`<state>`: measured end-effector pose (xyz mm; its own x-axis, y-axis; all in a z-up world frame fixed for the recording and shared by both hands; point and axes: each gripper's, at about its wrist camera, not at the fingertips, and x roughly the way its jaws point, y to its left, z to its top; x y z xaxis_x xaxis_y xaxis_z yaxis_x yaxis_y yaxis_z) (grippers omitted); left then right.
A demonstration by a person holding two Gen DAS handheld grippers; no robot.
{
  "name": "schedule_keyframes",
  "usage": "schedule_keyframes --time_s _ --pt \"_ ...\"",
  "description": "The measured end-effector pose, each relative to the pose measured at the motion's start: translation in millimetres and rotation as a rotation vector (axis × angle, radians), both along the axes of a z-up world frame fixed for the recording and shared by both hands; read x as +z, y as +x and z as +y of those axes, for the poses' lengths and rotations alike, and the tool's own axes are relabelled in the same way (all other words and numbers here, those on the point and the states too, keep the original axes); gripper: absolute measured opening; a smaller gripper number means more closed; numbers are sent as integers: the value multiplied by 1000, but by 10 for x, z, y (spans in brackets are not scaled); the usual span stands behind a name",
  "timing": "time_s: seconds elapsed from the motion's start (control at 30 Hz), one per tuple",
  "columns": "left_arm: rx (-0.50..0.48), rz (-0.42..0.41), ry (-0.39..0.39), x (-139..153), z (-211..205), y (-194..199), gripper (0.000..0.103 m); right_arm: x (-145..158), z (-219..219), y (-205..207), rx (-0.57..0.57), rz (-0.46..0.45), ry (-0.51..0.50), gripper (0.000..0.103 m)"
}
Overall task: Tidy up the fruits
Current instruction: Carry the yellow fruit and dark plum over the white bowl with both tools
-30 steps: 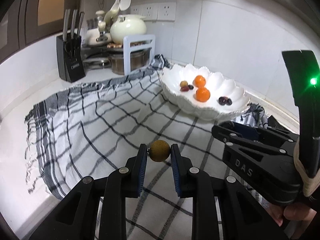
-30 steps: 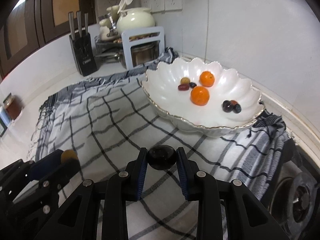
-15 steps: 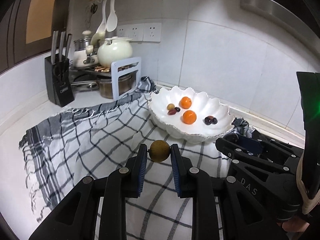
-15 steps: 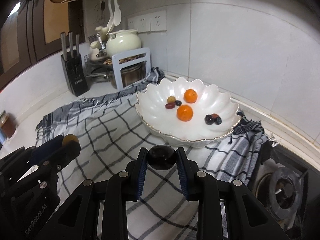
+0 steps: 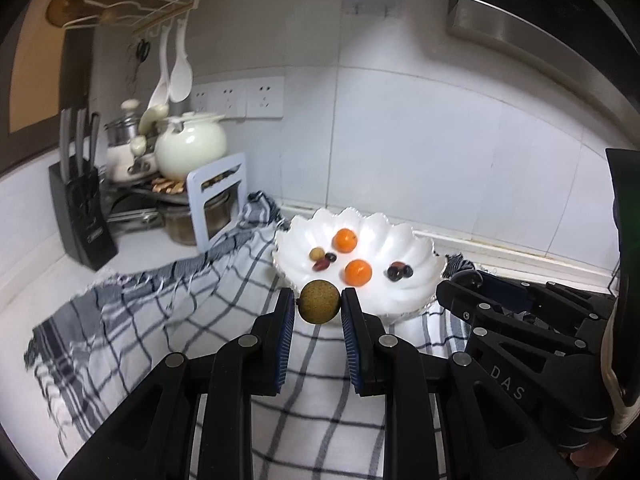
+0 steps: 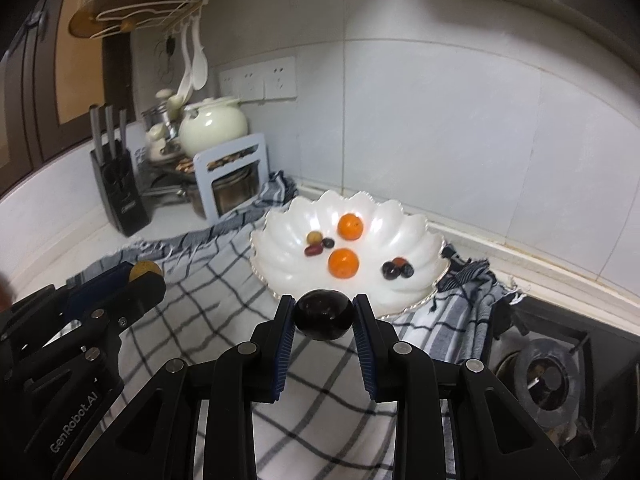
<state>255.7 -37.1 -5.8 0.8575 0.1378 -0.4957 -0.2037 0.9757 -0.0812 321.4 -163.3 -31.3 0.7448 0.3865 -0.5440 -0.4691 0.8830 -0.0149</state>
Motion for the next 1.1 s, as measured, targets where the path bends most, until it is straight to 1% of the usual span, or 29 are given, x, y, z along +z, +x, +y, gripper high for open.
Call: schedule_keyframes --time_s 0.17,0.33,0.4,0.47,0.7,0.83,1.1 --pt "-73 -20 4 85 89 108 24 111 60 19 -60 -31 14 31" --pt "-144 -25 -9 137 183 265 24 200 120 59 -112 -63 20 31" --pt "-182 -18 -35 152 249 364 24 227 147 77 -127 -74 16 31" --pt "-201 -16 -43 165 302 446 24 248 179 108 -145 -84 16 31" --pt "-247 -27 -6 234 425 764 24 284 256 277 -194 -100 11 31" --pt "-273 -25 27 260 448 975 24 307 281 455 -217 -95 20 31" --pt "-309 3 51 266 491 1412 24 283 326 871 -239 -69 9 31"
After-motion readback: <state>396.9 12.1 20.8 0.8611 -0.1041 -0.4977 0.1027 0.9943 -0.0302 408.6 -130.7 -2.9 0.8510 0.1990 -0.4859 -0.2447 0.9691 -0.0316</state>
